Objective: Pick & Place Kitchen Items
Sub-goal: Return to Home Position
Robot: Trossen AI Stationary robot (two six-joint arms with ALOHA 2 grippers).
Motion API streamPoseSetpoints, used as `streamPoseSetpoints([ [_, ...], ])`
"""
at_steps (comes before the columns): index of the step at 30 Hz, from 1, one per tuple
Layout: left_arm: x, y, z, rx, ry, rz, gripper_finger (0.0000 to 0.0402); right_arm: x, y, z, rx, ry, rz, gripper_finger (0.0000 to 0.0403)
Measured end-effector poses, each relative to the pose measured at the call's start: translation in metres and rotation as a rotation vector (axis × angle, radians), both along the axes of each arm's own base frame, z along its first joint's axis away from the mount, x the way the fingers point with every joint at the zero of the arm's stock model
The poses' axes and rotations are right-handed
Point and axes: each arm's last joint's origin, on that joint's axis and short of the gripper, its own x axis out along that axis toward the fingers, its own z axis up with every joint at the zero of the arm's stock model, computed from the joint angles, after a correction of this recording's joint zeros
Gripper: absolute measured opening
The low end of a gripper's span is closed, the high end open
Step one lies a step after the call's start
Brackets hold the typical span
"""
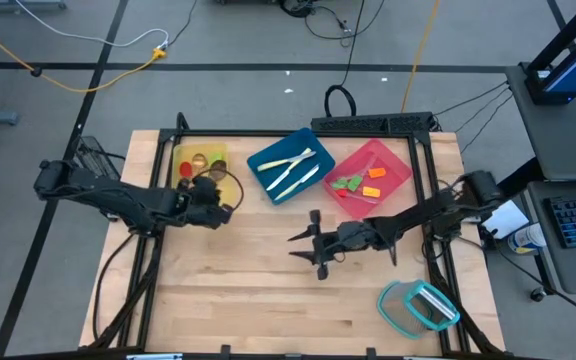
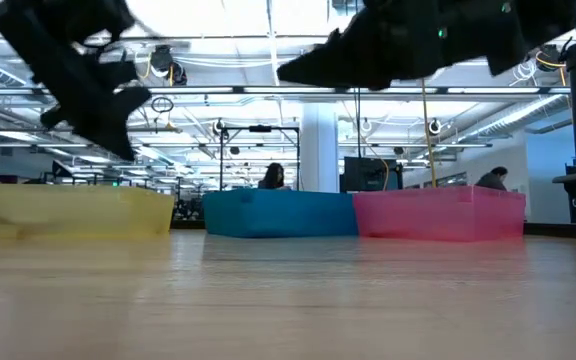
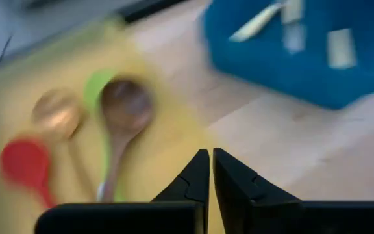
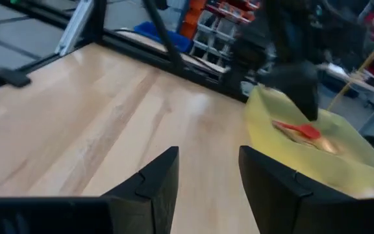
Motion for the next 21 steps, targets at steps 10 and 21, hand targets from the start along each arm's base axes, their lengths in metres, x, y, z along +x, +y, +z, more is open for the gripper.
streamPoseSetpoints([
  [10, 0.003, -0.028, 0.061, 0.24, -0.057, -0.385, 0.0033, -0.074, -0.024, 0.037, 0.109, -0.043, -0.162, 0.0155],
  [21, -0.054, -0.03, 0.086, 0.373, -0.247, -0.693, 0.0033, -0.157, -0.047, 0.006, 0.354, -0.127, -0.195, 0.0155],
])
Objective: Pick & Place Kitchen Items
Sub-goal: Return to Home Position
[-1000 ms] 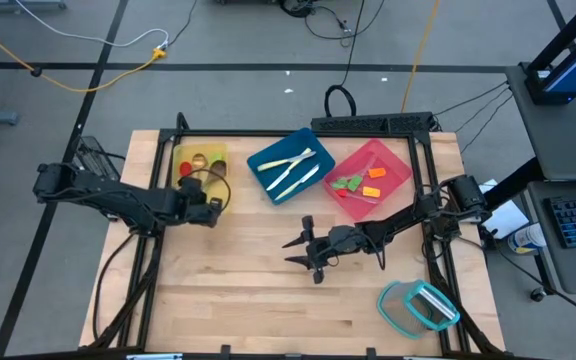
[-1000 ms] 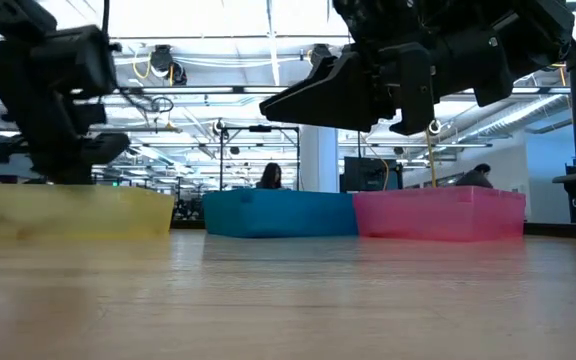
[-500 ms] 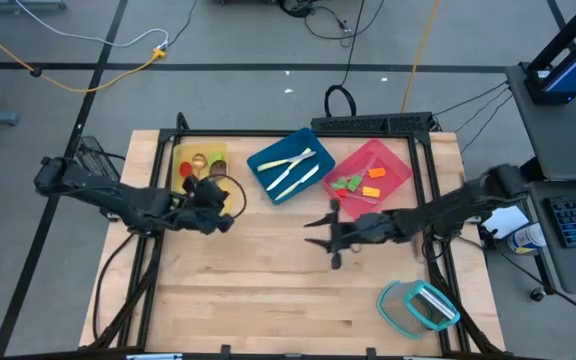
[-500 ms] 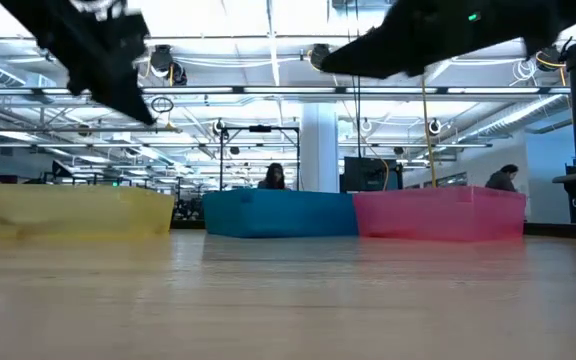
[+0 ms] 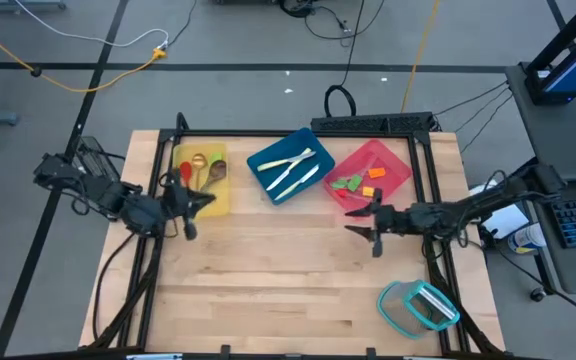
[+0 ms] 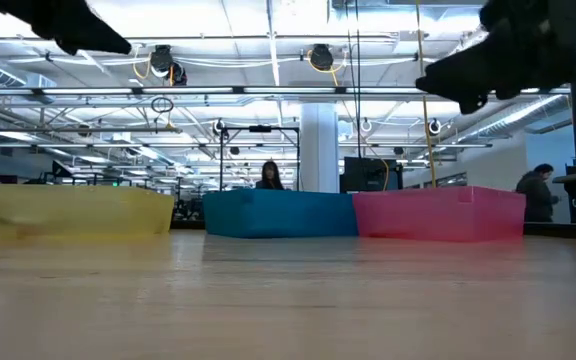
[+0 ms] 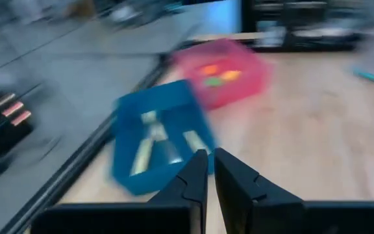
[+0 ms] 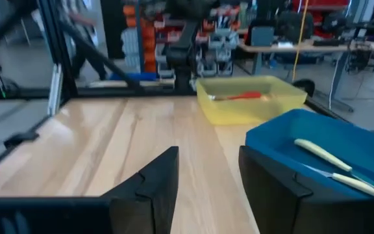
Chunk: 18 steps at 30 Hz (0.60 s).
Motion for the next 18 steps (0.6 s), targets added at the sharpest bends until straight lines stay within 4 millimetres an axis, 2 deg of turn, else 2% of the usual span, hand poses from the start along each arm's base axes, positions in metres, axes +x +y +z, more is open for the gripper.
streamPoseSetpoints([
  [4, -0.002, -0.006, -0.018, 0.065, -0.075, -0.303, 0.0033, -0.019, -0.005, -0.01, 0.015, -0.064, -0.001, 0.0155],
  [6, -0.002, -0.007, -0.028, 0.111, -0.119, -0.399, 0.0033, -0.026, -0.007, -0.013, 0.021, -0.087, 0.005, 0.0155],
  [11, -0.012, -0.001, -0.04, 0.175, -0.157, -0.402, 0.0033, -0.038, -0.01, -0.022, -0.016, -0.076, 0.007, 0.0155],
  [18, -0.028, 0.008, -0.058, 0.201, -0.216, -0.378, 0.0033, -0.046, -0.012, -0.019, -0.064, -0.084, 0.011, 0.0155],
])
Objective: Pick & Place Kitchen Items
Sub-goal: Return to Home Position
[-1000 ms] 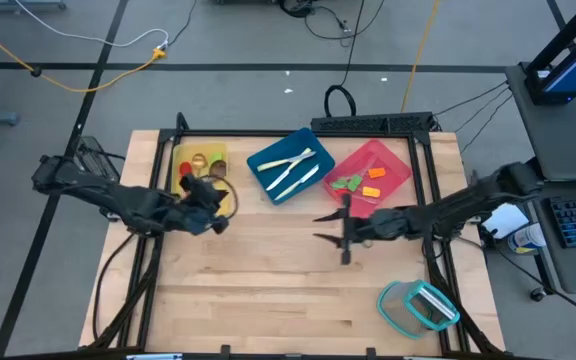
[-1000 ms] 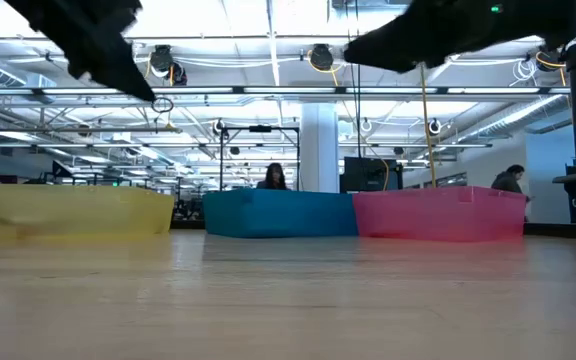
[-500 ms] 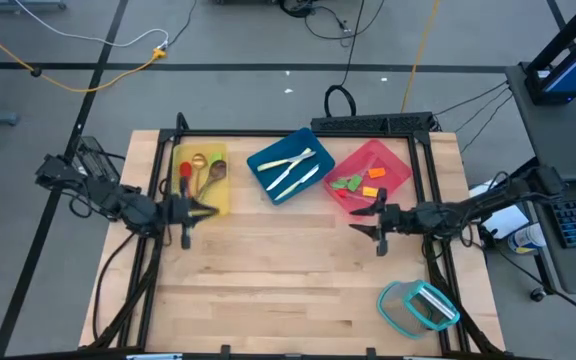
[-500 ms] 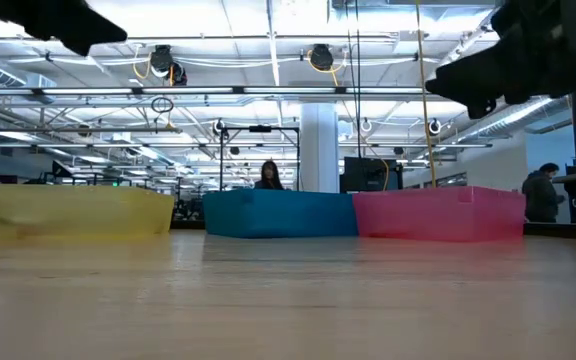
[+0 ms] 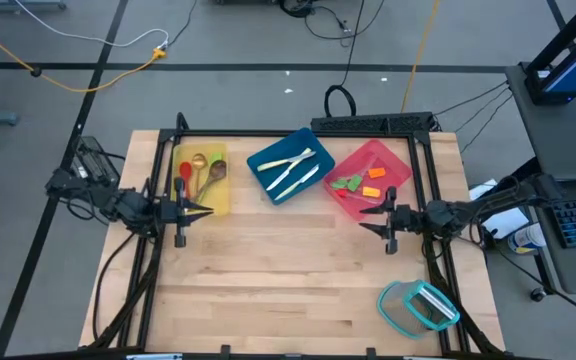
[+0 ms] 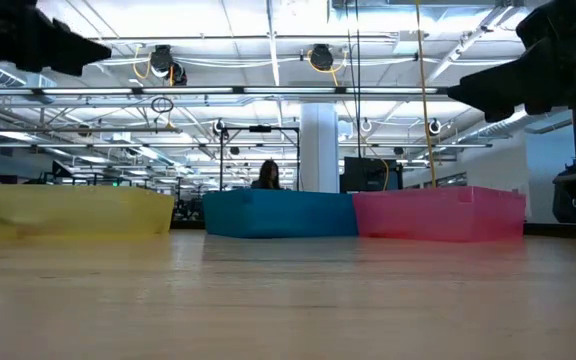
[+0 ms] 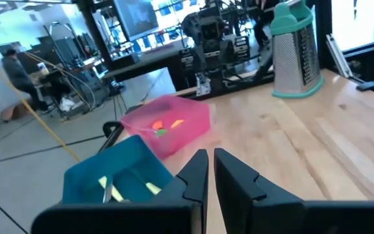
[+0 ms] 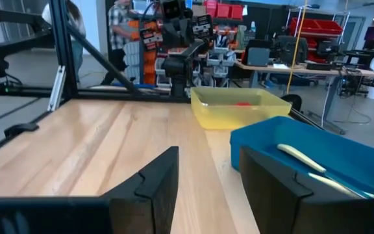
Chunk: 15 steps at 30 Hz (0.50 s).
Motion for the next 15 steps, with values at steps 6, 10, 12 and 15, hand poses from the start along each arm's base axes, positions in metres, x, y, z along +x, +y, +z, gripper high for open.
streamPoseSetpoints([
  [6, -0.007, 0.004, -0.023, -0.025, -0.042, 0.015, 0.0033, -0.005, -0.001, -0.002, -0.034, 0.028, 0.0, 0.0155],
  [10, -0.009, 0.006, -0.035, -0.02, -0.074, 0.023, 0.0033, -0.007, -0.002, -0.004, -0.057, 0.051, 0.001, 0.0155],
  [12, -0.008, 0.006, -0.039, -0.014, -0.062, 0.032, 0.0033, -0.008, -0.002, -0.004, -0.079, 0.057, 0.002, 0.0155],
  [15, -0.007, 0.007, -0.041, -0.021, -0.059, 0.042, 0.0033, -0.01, -0.002, -0.004, -0.081, 0.049, 0.002, 0.0155],
])
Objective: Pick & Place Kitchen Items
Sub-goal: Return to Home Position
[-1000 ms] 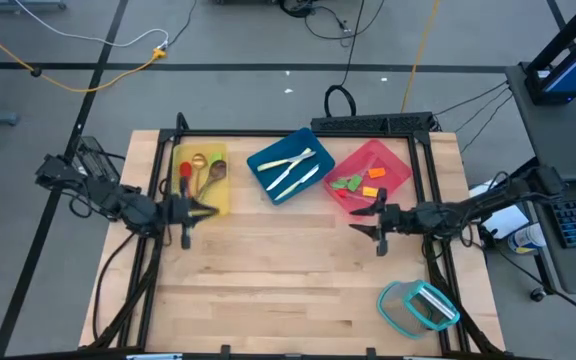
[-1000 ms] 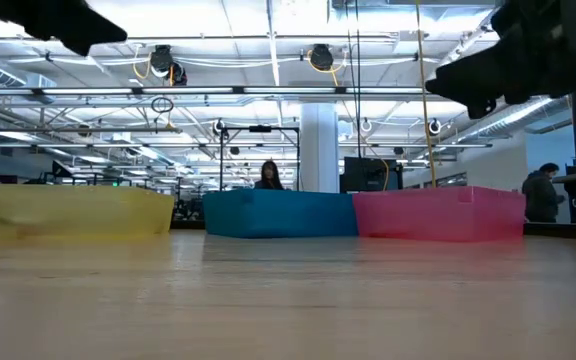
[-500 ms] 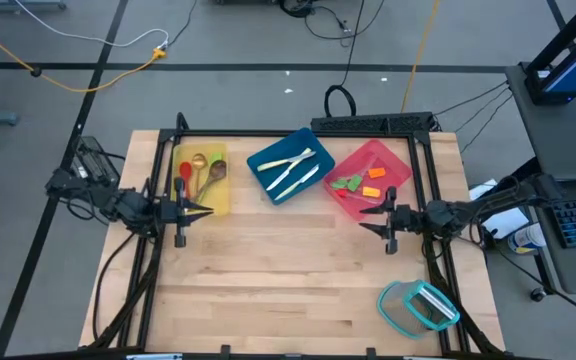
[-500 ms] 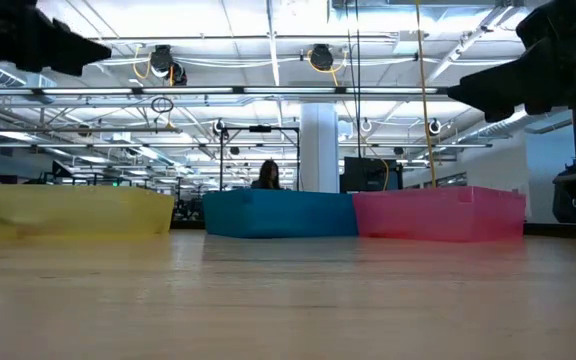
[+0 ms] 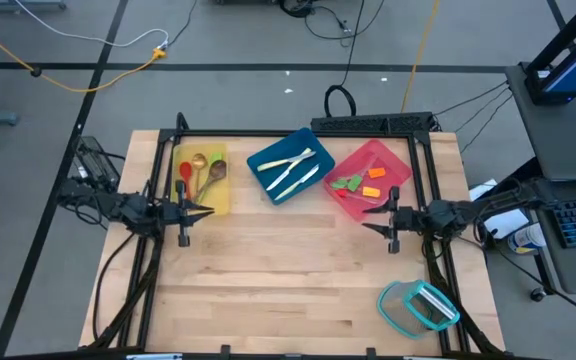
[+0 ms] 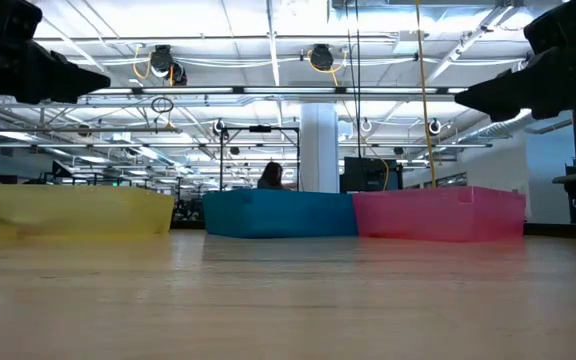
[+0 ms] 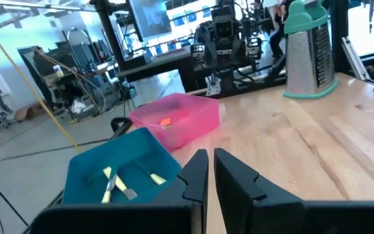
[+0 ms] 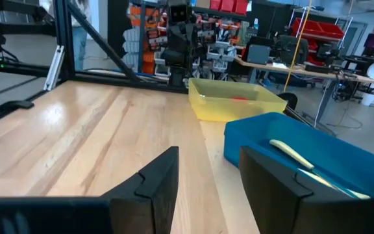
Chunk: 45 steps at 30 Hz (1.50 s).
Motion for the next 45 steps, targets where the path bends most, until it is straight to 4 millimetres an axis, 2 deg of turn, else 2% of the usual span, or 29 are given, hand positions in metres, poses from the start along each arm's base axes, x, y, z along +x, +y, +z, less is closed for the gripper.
streamPoseSetpoints([
  [12, 0.0024, -0.0014, -0.0052, -0.037, -0.026, -0.025, 0.0033, -0.0094, -0.0024, -0.0003, 0.035, -0.003, -0.001, 0.0155],
  [17, 0.0029, -0.0016, -0.0058, -0.043, -0.02, -0.027, 0.0033, -0.0097, -0.0025, -0.0012, 0.076, 0.002, -0.003, 0.0155],
  [24, 0.003, -0.0016, -0.006, -0.139, -0.027, -0.025, 0.0033, -0.0097, -0.0024, -0.0012, 0.121, -0.008, -0.003, 0.0155],
  [31, 0.003, -0.0016, -0.0062, -0.157, -0.028, -0.025, 0.0033, -0.0097, -0.0023, -0.0012, 0.103, -0.007, -0.001, 0.0155],
  [38, 0.003, -0.0016, -0.0064, -0.157, -0.027, -0.025, 0.0033, -0.0098, 0.0026, -0.0021, 0.095, 0.012, 0.169, 0.0155],
  [45, 0.003, -0.0016, -0.0065, -0.157, -0.026, -0.025, 0.0033, -0.0099, 0.0028, -0.0035, 0.068, 0.026, 0.177, 0.0155],
])
